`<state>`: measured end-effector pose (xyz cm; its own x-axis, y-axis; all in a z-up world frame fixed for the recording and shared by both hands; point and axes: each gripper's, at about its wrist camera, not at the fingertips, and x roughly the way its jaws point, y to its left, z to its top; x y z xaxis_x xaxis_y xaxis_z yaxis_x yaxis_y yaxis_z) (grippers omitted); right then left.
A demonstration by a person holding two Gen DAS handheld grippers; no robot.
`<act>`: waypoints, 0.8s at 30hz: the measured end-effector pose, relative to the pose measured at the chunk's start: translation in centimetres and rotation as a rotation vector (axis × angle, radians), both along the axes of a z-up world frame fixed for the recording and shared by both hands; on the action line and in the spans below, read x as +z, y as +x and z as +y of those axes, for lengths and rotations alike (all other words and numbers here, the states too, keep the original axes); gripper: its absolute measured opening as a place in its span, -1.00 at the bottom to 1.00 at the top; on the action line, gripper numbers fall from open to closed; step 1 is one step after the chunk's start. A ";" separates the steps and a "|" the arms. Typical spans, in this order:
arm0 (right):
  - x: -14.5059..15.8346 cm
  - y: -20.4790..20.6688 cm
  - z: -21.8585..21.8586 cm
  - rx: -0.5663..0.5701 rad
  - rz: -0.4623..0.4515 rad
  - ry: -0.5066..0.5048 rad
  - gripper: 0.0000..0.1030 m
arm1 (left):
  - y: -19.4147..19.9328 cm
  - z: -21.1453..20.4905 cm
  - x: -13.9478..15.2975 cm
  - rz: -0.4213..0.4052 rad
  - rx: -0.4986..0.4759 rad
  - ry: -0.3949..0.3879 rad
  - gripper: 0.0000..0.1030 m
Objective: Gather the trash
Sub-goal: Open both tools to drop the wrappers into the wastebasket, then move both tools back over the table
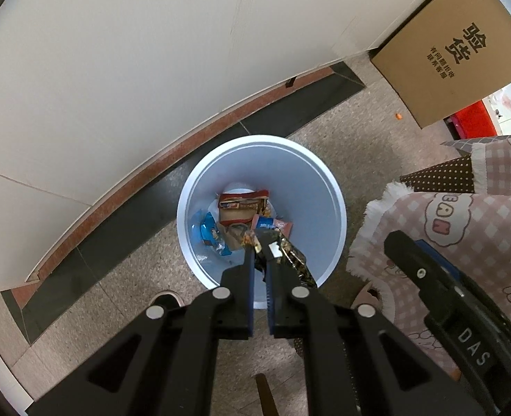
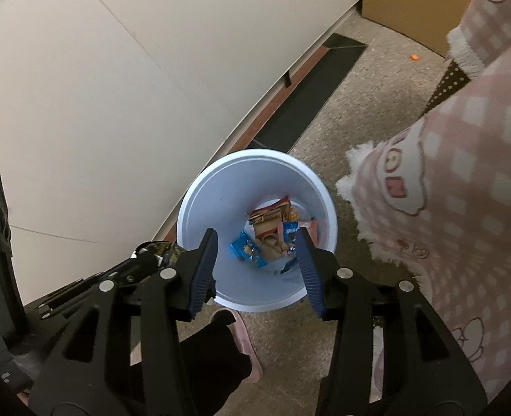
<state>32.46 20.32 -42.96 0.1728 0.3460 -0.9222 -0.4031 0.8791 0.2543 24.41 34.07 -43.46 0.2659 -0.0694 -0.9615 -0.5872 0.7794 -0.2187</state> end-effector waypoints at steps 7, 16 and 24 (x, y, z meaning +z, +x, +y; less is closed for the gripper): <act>3.2 -0.6 -1.3 -0.027 -0.118 -0.015 -0.10 | 0.3 -0.6 2.5 -0.033 -0.003 0.017 -0.87; 6.9 -1.6 -2.9 -0.043 -0.207 -0.014 0.02 | 0.0 -1.3 7.4 -0.150 0.006 0.043 -0.02; 9.7 -3.8 -3.9 -0.028 -0.216 0.018 0.03 | -2.0 -2.7 12.8 -0.210 -0.016 0.157 0.14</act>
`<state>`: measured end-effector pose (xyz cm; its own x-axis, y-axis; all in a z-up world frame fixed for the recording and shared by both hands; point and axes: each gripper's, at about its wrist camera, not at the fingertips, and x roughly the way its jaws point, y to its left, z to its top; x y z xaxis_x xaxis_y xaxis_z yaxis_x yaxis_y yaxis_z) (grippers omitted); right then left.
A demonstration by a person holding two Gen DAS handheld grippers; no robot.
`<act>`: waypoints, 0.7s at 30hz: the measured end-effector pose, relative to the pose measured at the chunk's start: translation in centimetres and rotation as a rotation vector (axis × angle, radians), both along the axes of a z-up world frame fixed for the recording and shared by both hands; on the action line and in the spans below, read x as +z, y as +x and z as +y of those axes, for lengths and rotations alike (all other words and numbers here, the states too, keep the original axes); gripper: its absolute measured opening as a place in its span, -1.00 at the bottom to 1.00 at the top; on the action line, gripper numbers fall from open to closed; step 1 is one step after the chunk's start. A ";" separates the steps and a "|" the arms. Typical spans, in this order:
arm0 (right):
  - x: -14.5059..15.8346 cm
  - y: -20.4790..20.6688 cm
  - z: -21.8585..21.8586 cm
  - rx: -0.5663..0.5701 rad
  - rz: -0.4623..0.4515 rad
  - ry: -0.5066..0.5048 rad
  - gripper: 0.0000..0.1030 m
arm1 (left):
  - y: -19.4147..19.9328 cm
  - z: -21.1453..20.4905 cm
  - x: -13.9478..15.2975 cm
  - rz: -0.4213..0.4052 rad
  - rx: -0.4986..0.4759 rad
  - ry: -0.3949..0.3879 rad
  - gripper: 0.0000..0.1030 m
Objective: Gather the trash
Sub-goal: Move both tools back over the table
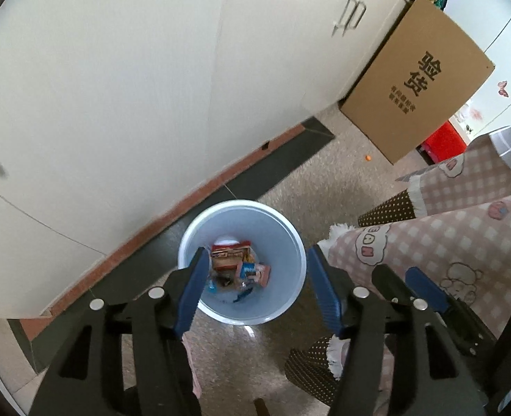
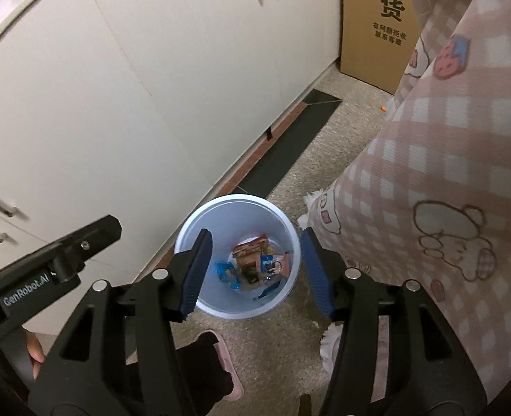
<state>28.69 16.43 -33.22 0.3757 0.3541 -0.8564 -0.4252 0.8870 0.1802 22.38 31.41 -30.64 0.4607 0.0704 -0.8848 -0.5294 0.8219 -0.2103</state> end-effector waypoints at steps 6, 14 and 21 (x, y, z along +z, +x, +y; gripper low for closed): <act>5.5 -2.9 1.0 0.085 -0.084 0.043 0.06 | -3.6 0.6 6.2 -0.098 0.073 0.041 0.21; 18.1 -7.4 -1.3 0.142 -0.318 0.168 0.20 | -7.0 -1.0 16.8 -0.336 0.104 0.015 0.36; 24.9 -7.4 -9.6 0.066 -0.390 0.253 0.23 | -5.4 -9.5 23.0 -0.451 -0.040 0.067 0.43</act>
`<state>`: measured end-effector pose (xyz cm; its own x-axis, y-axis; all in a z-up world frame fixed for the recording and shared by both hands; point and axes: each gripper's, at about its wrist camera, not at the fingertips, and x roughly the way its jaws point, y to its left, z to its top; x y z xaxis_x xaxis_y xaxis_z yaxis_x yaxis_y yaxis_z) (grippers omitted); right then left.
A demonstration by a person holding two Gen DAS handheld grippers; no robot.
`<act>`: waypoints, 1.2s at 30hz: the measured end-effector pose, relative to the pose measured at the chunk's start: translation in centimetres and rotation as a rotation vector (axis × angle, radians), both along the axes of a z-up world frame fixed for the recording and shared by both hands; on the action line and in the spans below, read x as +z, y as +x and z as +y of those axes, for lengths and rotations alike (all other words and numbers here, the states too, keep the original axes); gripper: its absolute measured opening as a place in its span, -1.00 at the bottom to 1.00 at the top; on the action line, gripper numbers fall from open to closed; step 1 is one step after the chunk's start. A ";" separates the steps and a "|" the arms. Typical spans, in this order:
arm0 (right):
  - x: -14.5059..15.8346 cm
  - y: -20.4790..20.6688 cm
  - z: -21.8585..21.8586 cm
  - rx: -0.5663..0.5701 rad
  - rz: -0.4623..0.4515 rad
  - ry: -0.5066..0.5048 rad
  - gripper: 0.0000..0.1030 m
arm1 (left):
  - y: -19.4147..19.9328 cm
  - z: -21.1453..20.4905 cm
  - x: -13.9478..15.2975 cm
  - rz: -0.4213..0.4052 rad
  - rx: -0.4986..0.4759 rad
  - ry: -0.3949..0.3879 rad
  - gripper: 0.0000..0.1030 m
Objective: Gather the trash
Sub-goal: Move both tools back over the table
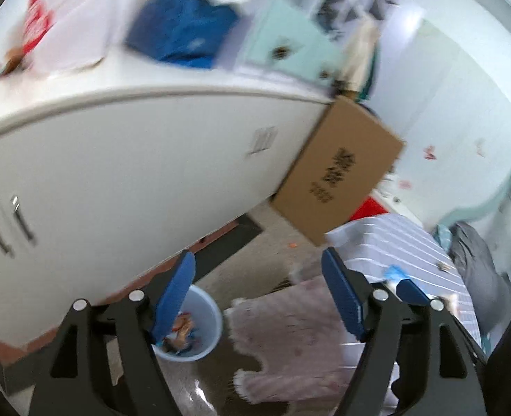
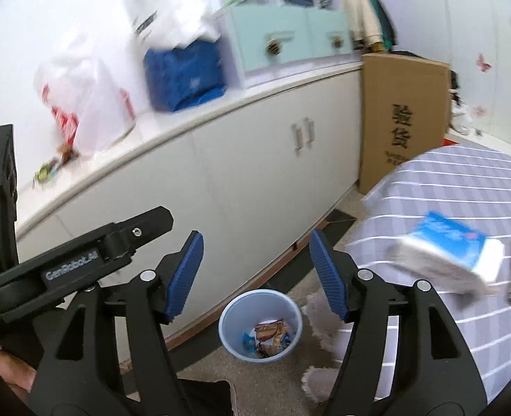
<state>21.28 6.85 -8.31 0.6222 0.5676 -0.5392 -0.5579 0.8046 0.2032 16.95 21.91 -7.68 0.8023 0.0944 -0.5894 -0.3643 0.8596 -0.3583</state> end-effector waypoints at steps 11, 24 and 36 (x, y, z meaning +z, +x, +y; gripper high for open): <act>2.0 3.3 -19.3 -0.280 0.004 0.017 0.29 | 7.2 -19.3 3.9 0.019 -0.389 0.214 0.58; -2.6 9.7 -35.6 -0.528 0.240 0.092 0.30 | 16.8 -30.7 0.7 0.223 -0.615 0.247 0.57; -5.8 16.2 -36.1 -0.531 0.406 0.125 0.30 | 22.3 -33.2 0.5 0.283 -0.610 0.287 0.58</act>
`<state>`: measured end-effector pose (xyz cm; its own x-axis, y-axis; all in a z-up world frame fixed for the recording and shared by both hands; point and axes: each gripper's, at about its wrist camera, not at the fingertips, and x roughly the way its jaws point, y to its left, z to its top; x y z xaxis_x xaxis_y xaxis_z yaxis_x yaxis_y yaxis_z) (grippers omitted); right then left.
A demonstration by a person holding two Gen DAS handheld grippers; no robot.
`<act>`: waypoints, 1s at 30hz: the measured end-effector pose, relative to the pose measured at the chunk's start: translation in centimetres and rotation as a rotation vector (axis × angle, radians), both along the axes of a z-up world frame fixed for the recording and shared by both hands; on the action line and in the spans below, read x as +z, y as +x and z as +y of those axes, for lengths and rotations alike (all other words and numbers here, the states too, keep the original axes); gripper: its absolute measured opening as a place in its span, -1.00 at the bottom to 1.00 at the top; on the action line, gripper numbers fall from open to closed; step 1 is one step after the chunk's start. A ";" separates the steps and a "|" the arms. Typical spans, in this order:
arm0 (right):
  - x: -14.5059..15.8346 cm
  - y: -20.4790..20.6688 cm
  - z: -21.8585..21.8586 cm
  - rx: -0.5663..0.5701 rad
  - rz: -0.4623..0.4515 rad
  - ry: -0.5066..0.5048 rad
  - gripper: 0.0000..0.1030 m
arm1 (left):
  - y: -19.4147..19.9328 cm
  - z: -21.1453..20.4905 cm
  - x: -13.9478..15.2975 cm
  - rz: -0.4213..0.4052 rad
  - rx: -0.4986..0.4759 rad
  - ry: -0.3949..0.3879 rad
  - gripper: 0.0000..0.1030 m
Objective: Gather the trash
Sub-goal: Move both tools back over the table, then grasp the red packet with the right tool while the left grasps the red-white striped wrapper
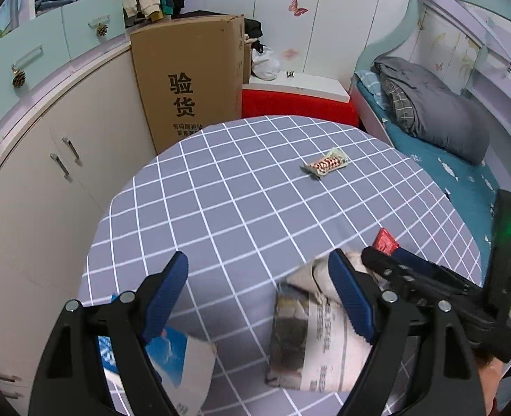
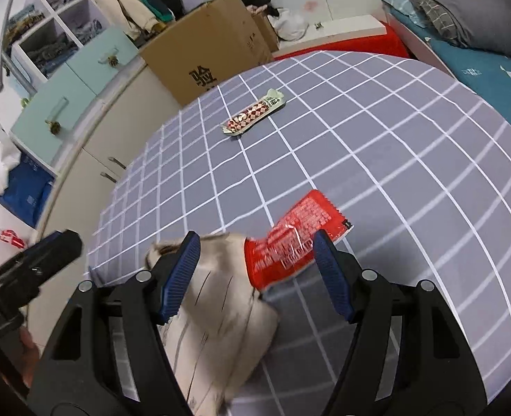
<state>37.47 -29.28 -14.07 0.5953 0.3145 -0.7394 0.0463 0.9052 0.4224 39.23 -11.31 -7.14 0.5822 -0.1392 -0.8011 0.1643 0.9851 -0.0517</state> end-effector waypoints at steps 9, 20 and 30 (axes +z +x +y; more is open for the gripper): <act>-0.4 0.8 1.5 0.057 -0.045 -0.261 -0.19 | 2.2 -0.4 -0.8 0.018 0.008 -0.006 0.58; -0.6 -0.1 0.4 0.086 -0.078 -0.244 -0.69 | 1.8 -1.6 -1.7 0.032 -0.009 -0.020 0.57; 0.6 -0.8 -1.0 0.090 -0.127 -0.187 -0.78 | 1.7 -3.3 -0.7 0.007 -0.034 0.012 0.58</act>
